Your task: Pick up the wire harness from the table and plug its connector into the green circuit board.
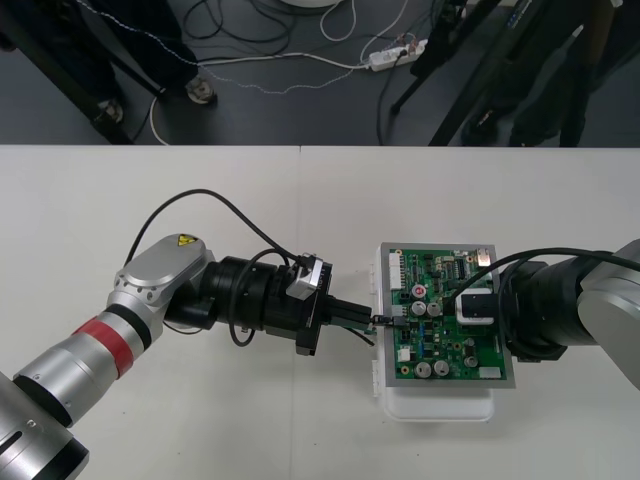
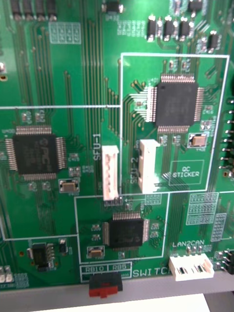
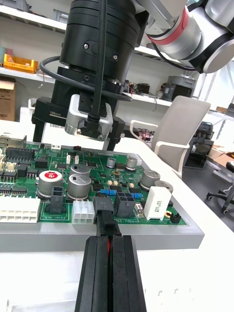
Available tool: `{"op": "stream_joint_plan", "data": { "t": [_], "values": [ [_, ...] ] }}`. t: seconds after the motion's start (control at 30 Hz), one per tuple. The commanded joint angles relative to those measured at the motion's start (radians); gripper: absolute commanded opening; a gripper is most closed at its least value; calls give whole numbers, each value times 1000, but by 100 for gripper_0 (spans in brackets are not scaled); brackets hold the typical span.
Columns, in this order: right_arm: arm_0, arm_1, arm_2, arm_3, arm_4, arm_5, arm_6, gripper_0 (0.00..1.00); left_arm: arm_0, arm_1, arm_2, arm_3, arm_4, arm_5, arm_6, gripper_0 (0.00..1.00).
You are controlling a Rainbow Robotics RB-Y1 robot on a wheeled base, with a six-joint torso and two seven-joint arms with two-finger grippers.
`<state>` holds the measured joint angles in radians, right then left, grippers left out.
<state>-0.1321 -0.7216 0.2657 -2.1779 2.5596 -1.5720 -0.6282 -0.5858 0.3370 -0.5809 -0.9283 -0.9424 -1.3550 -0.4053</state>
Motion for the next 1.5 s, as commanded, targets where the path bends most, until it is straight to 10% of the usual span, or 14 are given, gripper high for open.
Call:
{"op": "stream_joint_plan", "data": {
  "t": [0.03, 1.5],
  "values": [
    [-31, 27, 29, -14, -10, 1, 56, 100, -55, -36, -22, -7, 20, 36, -7, 0],
    [-32, 27, 29, -14, -9, 1, 73, 100, -54, -61, -22, -15, 28, 19, -40, 0]
  ]
}}
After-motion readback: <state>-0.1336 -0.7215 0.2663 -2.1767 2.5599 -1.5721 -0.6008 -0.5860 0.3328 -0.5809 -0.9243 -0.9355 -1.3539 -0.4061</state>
